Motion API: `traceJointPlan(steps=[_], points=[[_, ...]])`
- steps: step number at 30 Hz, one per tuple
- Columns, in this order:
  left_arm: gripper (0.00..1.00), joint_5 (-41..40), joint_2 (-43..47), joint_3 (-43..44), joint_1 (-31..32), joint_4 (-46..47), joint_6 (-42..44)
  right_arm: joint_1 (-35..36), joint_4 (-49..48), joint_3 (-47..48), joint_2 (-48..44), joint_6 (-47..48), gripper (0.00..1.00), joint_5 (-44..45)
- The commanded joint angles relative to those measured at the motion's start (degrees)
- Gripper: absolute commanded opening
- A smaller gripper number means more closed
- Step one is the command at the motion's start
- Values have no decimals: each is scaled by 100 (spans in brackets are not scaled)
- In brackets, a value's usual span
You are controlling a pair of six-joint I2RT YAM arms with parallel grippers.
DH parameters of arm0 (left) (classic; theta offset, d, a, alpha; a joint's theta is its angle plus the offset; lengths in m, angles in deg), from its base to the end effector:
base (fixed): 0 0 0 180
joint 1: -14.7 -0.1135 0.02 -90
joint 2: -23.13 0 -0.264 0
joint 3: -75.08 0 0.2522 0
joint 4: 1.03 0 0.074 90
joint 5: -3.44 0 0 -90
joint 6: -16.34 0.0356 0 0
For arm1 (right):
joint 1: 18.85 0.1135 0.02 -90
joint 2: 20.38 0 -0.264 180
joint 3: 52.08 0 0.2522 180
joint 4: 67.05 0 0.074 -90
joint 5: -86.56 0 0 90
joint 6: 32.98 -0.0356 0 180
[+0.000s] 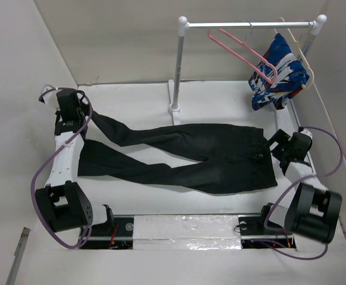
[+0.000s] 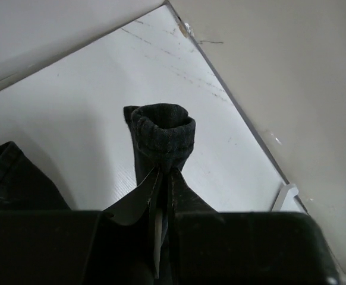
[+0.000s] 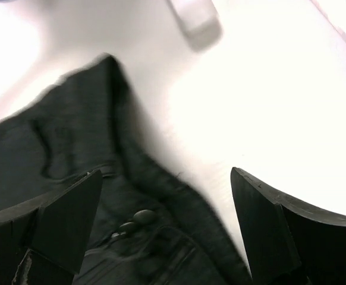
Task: Place the trousers on the hanger
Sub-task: Flatten out the trousers at the center of the board.
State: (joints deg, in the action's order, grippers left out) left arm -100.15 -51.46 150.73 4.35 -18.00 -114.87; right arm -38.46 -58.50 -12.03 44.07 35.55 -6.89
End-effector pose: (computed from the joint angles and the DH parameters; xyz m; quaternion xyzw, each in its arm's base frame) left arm 0.3000 0.0633 0.3429 -0.4089 0.6827 -0.0681 0.6018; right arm 0.2152 -0.0744 0.1879 0.2947 0.8274 0.0342 0.4768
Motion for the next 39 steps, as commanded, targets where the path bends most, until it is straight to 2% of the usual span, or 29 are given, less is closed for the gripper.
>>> traceJointPlan(steps=[1,3,6,7,9,13,16,20,22,26,30,32,36,39], points=[[0,-83,-46,857,-37,-82,-80,-200,-218,639,927,-59,96,-1101],[0,-74,-398,992,-37,-277,-63,-200,-172,904,1524,108,96,-1456],[0,-232,-670,1009,-37,-234,113,-200,-795,756,1904,20,90,-2272],[0,-267,-767,1079,-37,-268,157,-140,-858,764,2140,12,85,-2579],[0,-390,-1197,1254,-37,-583,297,-139,-1121,721,2300,12,65,-2731],[0,-680,-2076,2228,-98,-1515,552,-261,-1403,720,2590,-181,0,-3091],[0,-655,-2446,2581,-326,-1955,632,-751,-1527,484,2302,-480,0,-2892],[0,-180,-2351,2679,-828,-2246,579,-1404,-878,369,1537,-568,0,-2215],[0,-109,-2219,2688,-907,-2316,597,-1457,-911,246,1168,-699,0,-1995],[0,-188,-1798,2776,-907,-2536,641,-1405,-1175,202,1105,-920,0,-2020],[0,258,-1130,2530,-907,-2010,606,-1405,-1095,273,1176,-806,0,-1845],[0,286,-971,2678,-846,-1982,605,-1405,-1166,220,1184,-806,0,-1844],[0,-142,-1277,3460,-705,-2588,816,-1405,-1113,202,1123,-727,0,-1757],[0,-722,-1339,3454,-644,-2598,1071,-1343,-1079,246,1035,-727,0,-1704]])
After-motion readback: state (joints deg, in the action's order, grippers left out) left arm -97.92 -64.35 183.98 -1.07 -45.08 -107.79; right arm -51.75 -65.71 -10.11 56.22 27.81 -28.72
